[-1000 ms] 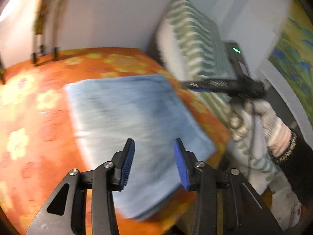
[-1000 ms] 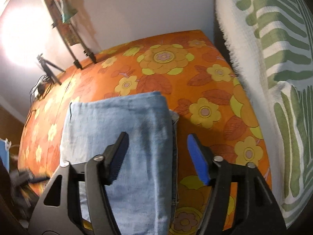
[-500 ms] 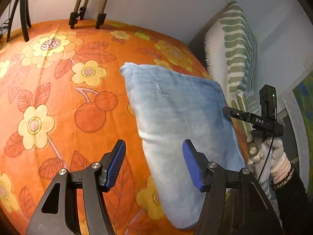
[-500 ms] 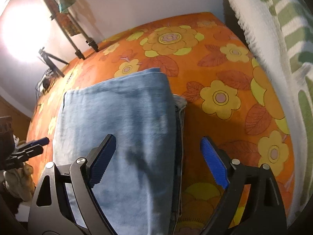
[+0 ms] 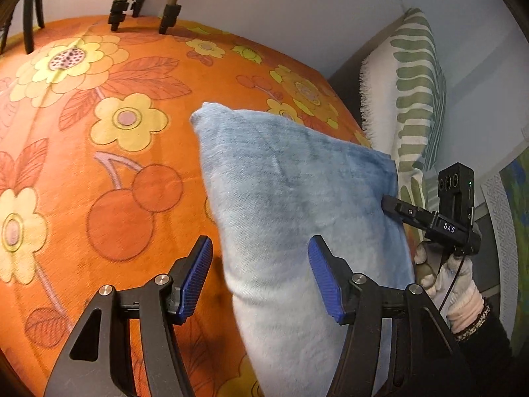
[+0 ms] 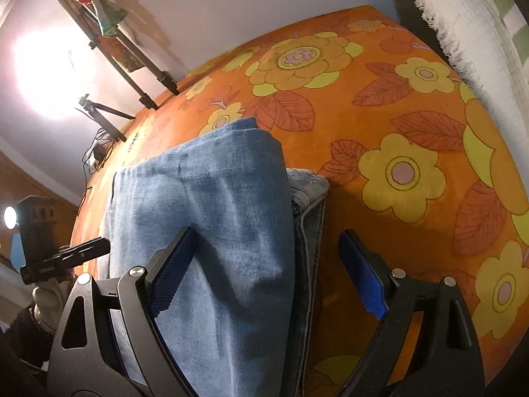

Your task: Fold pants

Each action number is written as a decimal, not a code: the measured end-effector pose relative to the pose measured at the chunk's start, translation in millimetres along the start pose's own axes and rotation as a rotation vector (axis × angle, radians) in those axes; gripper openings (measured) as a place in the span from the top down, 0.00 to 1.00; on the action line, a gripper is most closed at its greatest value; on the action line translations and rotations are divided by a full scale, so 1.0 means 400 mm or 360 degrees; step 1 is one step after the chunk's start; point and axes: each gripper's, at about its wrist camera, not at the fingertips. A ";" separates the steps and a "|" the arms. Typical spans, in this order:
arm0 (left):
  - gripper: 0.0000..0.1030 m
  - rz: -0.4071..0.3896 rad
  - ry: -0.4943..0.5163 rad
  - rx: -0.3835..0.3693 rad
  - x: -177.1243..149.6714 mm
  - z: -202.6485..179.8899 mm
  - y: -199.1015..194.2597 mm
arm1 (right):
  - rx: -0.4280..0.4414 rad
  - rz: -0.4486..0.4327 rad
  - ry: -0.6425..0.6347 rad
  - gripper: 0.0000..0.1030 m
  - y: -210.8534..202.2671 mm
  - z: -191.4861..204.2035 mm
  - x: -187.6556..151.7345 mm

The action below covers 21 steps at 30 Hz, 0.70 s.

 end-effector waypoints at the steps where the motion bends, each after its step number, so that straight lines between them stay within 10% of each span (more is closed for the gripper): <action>1: 0.42 -0.0003 -0.0002 -0.0005 0.001 0.000 0.003 | 0.0007 0.0003 -0.0010 0.12 0.001 0.001 0.002; 8: 0.43 -0.0015 -0.0022 -0.0048 0.007 0.001 0.024 | 0.0090 0.0052 -0.0079 0.27 0.024 0.031 0.006; 21: 0.77 -0.0090 0.0166 0.0074 -0.001 -0.054 0.029 | -0.0002 0.0073 -0.0095 0.57 0.027 0.074 -0.007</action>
Point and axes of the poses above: each gripper's, at about its wrist camera, not at the fingertips, and y roughly the way its jaws point, z to its left, x to its top
